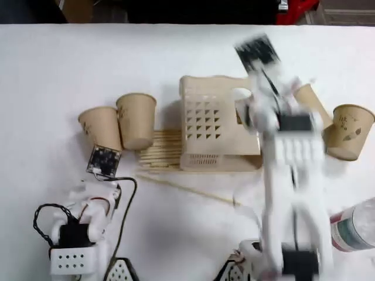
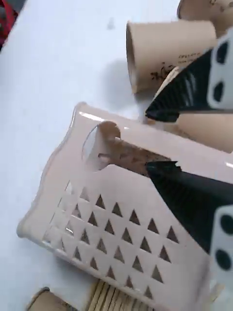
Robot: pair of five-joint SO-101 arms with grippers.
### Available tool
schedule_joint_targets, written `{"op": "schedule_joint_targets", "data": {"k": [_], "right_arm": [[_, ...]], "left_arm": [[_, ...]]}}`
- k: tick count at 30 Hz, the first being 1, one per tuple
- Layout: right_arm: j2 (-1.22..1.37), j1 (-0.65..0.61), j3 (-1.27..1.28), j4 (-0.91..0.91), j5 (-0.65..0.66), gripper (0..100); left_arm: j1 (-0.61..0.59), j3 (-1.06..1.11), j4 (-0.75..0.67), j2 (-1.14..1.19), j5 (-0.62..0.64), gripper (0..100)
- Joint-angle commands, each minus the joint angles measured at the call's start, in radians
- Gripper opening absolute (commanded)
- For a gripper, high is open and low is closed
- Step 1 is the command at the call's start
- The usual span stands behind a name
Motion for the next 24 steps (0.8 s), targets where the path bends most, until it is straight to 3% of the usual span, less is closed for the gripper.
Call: {"op": "schedule_joint_targets", "data": {"k": [1,12,24], "right_arm": [[0.389,-0.018,-0.414,0.088,-0.043,16.1],[0.894,0.071,-1.020,0.309,-0.054,16.3],[1.096,0.091,-1.171,0.303,-0.052,15.6]], "left_arm": [[0.010,0.000,0.003,-0.007,0.011,14],[0.010,0.000,0.003,-0.007,0.011,14],[0.010,0.000,0.003,-0.007,0.011,14]]}}
